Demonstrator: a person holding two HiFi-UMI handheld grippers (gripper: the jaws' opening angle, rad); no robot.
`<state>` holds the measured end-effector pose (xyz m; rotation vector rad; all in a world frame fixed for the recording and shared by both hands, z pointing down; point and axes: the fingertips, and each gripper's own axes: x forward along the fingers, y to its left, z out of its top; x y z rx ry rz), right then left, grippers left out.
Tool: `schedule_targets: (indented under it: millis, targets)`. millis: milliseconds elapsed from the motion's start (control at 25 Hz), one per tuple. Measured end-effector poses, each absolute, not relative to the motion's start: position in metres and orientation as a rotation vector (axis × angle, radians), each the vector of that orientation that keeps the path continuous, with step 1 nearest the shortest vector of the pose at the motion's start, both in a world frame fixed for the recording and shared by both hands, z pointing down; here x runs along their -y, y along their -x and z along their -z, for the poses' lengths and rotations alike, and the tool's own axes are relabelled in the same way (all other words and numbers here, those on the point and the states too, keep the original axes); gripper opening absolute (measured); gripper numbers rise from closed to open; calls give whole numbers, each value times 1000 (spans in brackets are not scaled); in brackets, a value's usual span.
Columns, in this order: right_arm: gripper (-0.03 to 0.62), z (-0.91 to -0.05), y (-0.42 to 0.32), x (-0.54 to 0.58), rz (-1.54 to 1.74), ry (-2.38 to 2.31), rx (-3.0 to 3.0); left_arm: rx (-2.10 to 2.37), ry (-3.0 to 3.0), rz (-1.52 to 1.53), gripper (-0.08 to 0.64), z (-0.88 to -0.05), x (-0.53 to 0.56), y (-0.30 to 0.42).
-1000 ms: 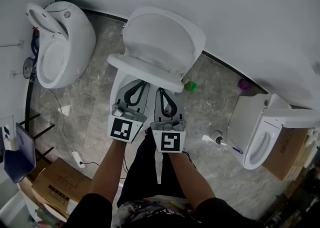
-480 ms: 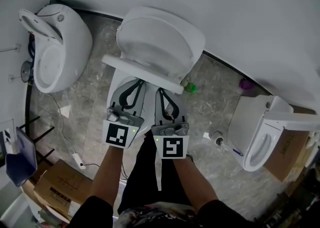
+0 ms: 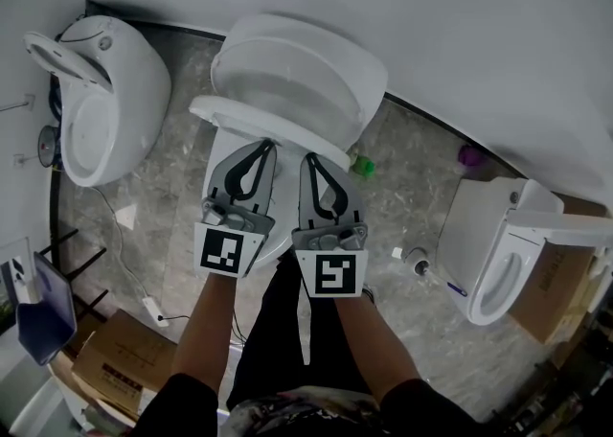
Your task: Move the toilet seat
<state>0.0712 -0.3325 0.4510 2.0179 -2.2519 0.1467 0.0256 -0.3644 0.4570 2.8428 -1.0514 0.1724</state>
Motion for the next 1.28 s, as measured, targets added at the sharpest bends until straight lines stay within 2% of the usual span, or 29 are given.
schedule_targets:
  millis: [680,1280]
  targets:
    - [3,-467,-130,382,-188,-2141,2140,1056,-2847,-202,26,-470,412,-42]
    - [3,-474,-139,382,-198,-2129,2125,1078,-2801,-227,26,-483,417,-37]
